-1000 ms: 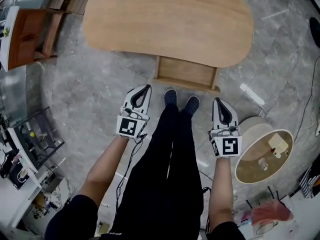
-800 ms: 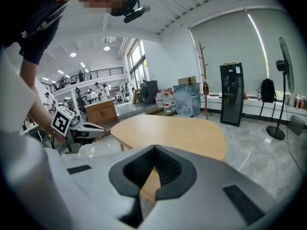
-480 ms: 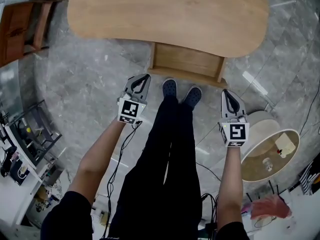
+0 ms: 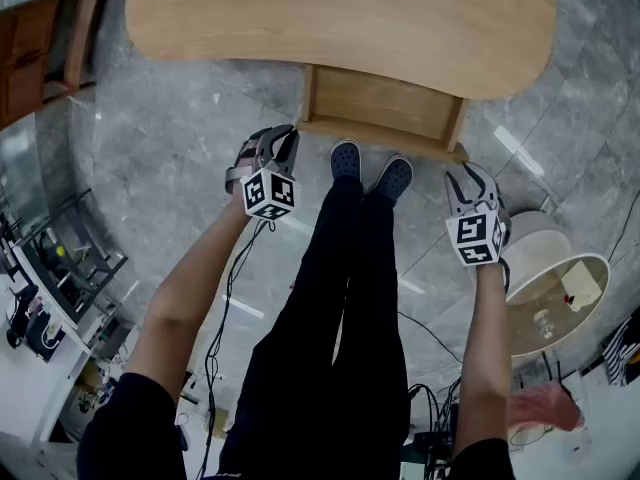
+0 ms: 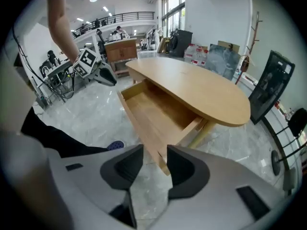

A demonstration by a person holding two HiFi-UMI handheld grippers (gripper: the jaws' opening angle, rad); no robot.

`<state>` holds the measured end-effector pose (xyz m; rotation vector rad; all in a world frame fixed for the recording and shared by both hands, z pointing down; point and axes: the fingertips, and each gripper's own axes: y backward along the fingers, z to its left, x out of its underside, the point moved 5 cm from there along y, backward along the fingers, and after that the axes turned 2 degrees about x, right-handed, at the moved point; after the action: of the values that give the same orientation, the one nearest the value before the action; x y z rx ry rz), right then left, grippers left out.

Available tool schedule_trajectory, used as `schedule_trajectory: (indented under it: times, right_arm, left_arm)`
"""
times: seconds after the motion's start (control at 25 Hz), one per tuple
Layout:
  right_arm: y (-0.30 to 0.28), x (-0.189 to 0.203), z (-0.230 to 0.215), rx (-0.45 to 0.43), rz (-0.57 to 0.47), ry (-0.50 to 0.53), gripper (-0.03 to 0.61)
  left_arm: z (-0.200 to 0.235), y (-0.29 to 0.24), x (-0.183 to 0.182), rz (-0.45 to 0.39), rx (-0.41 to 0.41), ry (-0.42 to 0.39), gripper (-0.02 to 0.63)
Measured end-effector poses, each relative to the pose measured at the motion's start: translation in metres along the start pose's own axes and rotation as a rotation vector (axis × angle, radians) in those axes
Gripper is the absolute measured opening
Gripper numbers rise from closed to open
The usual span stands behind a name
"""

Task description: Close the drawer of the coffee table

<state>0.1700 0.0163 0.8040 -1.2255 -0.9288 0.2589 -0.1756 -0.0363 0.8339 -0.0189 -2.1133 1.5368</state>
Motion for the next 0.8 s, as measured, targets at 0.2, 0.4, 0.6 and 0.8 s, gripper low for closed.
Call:
schedule_trajectory:
  times: [0.2, 0.4, 0.6, 0.8]
  right_arm:
    - [-0.017, 0.021, 0.002, -0.025, 0.117, 0.121, 0.184]
    - [-0.032, 0.035, 0.0, -0.028, 0.179, 0.259, 0.187]
    - [-0.049, 0.039, -0.003, -0.029, 0.23, 0.364, 0.187]
    - [-0.062, 0.041, -0.004, -0.015, 0.259, 0.436, 0.126]
  left_arm:
    - [-0.005, -0.018, 0.008, 0.075, 0.082, -0.049, 0.156]
    - [-0.012, -0.034, 0.013, 0.125, 0.142, -0.132, 0.166]
    - [-0.01, -0.045, 0.009, 0.12, 0.132, -0.175, 0.166]
    - [-0.009, -0.049, 0.008, 0.118, 0.085, -0.223, 0.152]
